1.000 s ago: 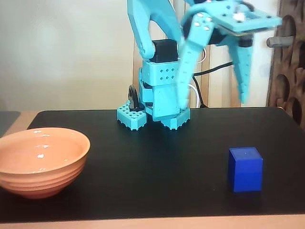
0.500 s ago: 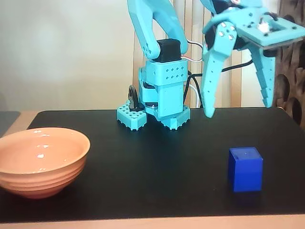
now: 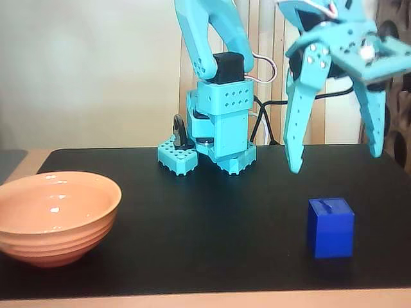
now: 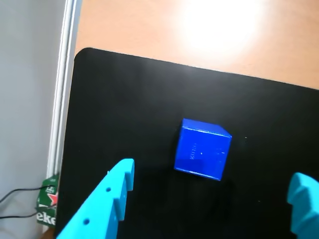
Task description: Place the blue cube in the orange bowl.
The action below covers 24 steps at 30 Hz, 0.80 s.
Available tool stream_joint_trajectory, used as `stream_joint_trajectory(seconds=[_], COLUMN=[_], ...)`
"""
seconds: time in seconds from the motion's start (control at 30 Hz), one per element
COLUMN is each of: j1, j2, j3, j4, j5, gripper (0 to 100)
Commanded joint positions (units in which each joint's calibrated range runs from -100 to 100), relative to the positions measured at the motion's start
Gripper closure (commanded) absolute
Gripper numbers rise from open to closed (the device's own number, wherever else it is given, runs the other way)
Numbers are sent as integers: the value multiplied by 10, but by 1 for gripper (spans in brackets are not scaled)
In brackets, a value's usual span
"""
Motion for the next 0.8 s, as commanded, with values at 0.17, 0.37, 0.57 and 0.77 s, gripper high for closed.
stream_joint_trajectory(seconds=[0.17,0.37,0.57,0.77], j1=[-1,-1,0,0], j2=[11,12,12,12], j3=[-4,20,41,62], j4=[-72,-73,-74,-86], j5=[-23,-34,-36,-36], gripper=[65,65,65,65])
